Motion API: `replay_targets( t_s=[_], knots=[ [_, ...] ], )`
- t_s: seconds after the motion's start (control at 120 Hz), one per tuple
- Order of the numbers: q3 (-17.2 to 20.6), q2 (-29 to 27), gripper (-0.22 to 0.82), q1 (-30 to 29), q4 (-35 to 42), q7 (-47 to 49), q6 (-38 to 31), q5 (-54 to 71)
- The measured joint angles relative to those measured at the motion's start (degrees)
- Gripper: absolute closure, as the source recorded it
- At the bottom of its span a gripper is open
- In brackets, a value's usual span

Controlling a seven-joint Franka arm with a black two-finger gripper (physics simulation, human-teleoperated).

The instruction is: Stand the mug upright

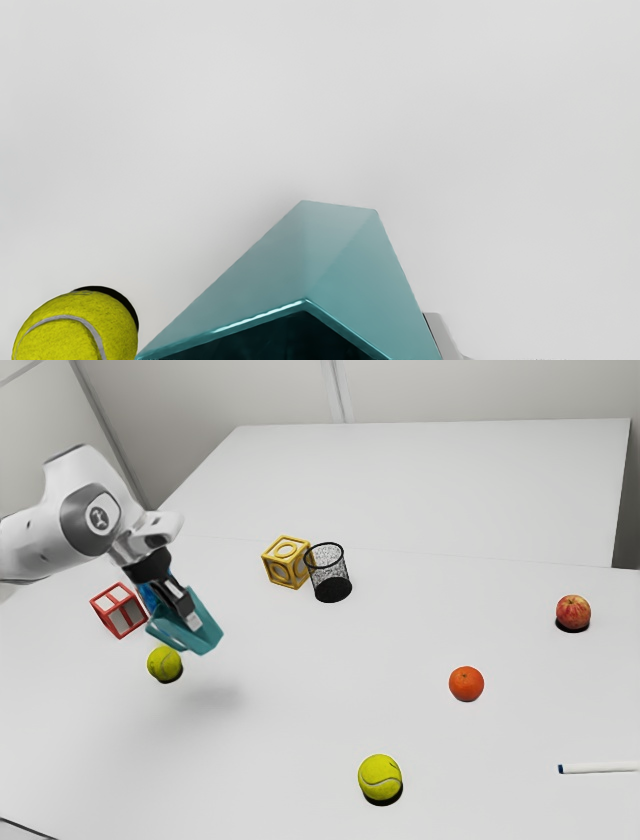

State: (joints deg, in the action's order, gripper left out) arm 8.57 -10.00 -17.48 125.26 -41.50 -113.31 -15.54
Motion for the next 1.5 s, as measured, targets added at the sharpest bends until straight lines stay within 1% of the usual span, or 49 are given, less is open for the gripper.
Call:
replay_targets(
  t_s=[0.1,0.242,0.317,0.667,1.092,1.133,1.158,1.275,1.342,1.417,1.5],
  knots=[
    [1.0,0.6,0.77,0.3,-0.4,4.3,-2.1,4.5],
    [4.8,2.7,0.78,0.6,-0.4,10.1,-5.3,9.6],
    [5.6,4.3,0.78,0.9,-0.4,13.1,-6.6,12.0],
    [6.0,11.1,0.79,0.2,-0.6,23.2,-11.5,16.4],
    [6.0,16.6,0.78,0.9,-1.5,29.9,-13.8,18.9],
    [6.0,16.9,0.75,0.9,-1.6,30.3,-13.8,18.9],
    [6.0,17.0,0.71,0.9,-1.7,30.4,-13.8,18.8],
    [5.9,17.2,0.45,0.9,-2.2,31.0,-13.7,18.6],
    [5.9,16.7,0.33,0.9,-2.6,31.3,-13.5,18.5],
    [6.0,15.6,0.23,0.9,-3.9,31.5,-12.7,18.4],
    [6.2,14.8,0.16,1.0,-8.0,31.7,-9.6,18.0]
  ],
)
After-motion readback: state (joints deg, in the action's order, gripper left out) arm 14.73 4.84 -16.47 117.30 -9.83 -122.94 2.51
